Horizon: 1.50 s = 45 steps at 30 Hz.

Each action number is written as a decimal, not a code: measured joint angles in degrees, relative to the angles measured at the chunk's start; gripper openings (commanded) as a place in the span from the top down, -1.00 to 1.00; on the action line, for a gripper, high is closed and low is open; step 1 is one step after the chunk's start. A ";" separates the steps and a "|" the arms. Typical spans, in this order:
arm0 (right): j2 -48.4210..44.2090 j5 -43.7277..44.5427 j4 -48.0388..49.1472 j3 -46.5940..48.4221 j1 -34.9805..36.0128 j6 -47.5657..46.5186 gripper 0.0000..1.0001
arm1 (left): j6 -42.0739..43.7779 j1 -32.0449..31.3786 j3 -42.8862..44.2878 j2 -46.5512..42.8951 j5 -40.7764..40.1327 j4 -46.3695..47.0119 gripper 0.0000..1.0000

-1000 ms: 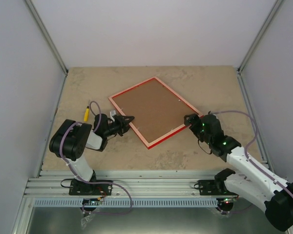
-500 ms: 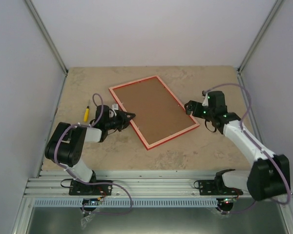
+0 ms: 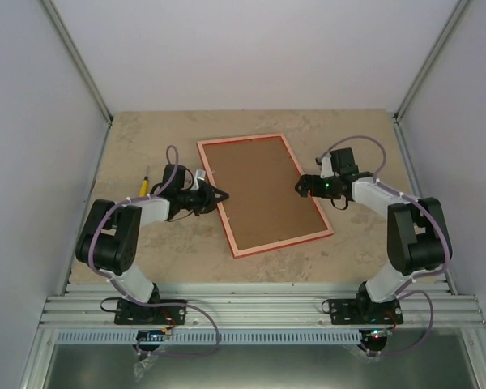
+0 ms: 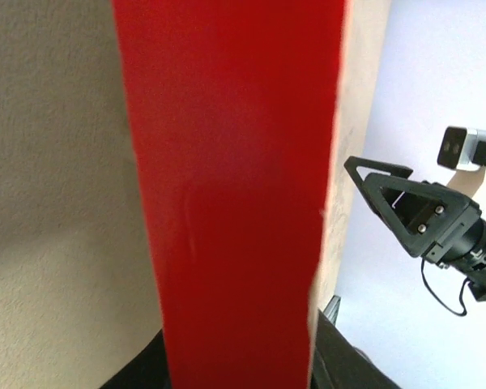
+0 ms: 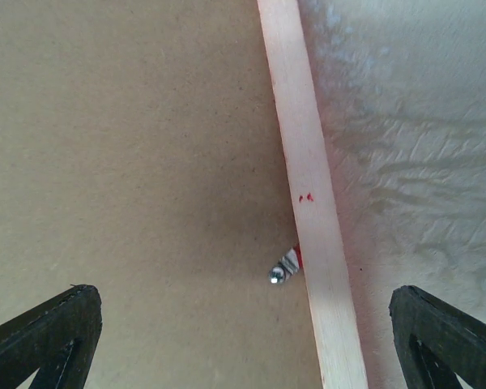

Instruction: Take the photo out of the frame

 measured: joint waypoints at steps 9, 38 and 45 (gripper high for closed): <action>2.49 -0.55 0.04 -0.87 -0.02 -1.60 -0.95 | 8.22 0.00 6.25 3.50 2.01 -10.54 0.74; -6.71 -9.44 5.49 -15.80 0.09 0.61 -0.95 | 17.20 -2.80 17.79 8.02 -19.04 -31.58 -0.40; -10.80 -9.25 4.00 -18.99 0.11 2.34 -0.95 | 17.84 -4.33 19.87 7.91 -26.93 -34.64 -0.51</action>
